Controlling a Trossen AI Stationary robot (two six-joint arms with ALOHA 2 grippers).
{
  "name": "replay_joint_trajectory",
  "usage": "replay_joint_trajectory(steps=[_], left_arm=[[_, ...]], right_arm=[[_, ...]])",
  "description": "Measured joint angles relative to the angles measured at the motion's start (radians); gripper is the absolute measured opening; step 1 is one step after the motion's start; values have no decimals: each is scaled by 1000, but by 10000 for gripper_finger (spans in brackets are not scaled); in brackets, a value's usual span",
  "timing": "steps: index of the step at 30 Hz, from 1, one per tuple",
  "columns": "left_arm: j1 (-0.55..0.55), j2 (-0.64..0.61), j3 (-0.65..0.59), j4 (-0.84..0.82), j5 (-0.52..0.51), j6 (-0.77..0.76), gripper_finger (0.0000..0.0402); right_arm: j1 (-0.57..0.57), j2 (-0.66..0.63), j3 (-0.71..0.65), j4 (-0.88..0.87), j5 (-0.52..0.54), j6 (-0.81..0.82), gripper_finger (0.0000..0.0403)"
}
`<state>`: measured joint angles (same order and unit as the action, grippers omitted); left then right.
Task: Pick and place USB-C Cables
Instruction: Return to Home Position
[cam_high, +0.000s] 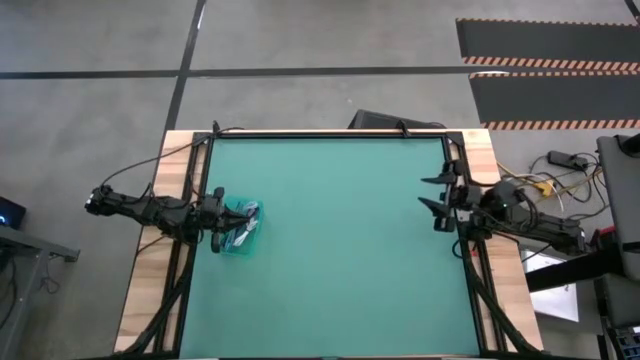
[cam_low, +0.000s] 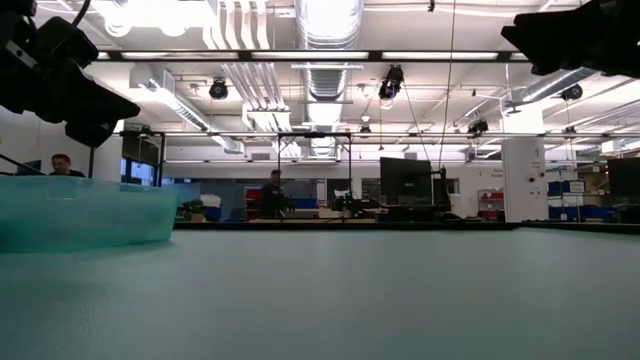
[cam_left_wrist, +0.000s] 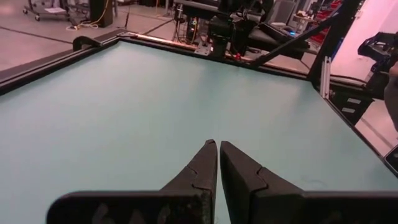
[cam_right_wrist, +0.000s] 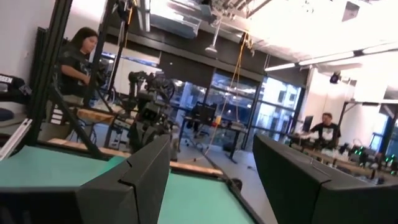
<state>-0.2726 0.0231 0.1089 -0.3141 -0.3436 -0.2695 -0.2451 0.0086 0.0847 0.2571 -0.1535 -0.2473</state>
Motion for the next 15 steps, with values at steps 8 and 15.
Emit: replay_joint_trajectory(steps=[8, 15], left_arm=[[0, 0, 0, 0, 2, 22, 4], [0, 2, 0, 0, 1, 22, 4]], right_arm=[[0, 0, -66, -6, 78, 62, 221], [0, 10, -72, -110, 80, 151, 221]])
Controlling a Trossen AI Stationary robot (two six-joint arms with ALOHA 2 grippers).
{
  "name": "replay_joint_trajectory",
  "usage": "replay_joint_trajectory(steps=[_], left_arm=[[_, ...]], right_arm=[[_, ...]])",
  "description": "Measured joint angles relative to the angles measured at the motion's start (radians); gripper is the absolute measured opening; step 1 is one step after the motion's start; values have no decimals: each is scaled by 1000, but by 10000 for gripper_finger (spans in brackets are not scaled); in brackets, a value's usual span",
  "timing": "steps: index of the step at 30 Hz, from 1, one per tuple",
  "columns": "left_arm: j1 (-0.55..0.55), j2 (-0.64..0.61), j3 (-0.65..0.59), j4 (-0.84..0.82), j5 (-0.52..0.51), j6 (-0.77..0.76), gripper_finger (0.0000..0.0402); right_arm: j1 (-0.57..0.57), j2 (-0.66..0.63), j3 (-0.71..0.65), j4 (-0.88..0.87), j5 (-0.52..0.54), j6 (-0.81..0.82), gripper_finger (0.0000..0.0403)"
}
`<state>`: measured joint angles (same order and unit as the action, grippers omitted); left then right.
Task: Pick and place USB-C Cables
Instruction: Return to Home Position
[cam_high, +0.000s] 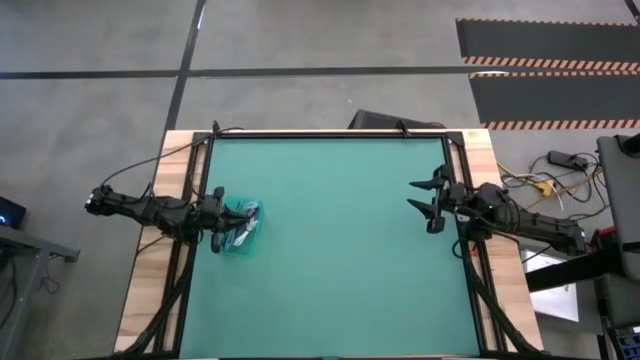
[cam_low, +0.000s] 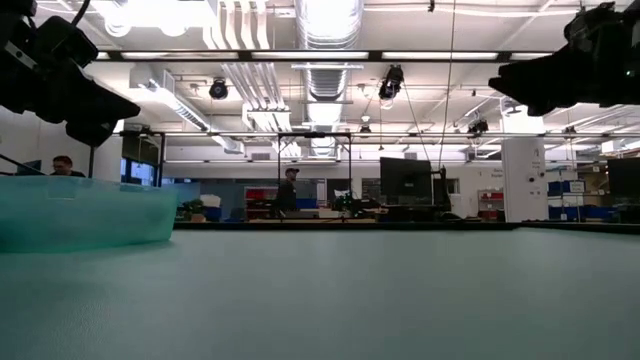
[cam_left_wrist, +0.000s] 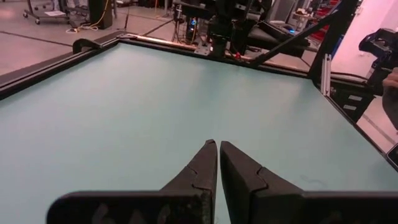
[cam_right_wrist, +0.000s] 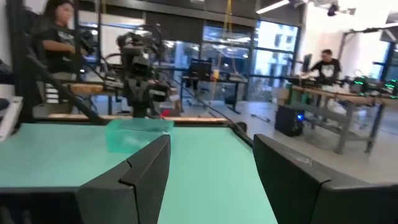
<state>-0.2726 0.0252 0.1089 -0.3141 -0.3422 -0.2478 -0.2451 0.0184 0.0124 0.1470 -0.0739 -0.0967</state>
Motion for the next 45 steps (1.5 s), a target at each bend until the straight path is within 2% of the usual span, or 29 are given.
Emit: replay_joint_trajectory(steps=[6, 45], left_arm=[[0, 0, 0, 0, -4, -1, 4], [0, 33, 0, -1, -4, -3, 4]], right_arm=[[0, 8, 0, -19, 56, 0, 221], [0, 9, -2, -21, 57, -34, 221]])
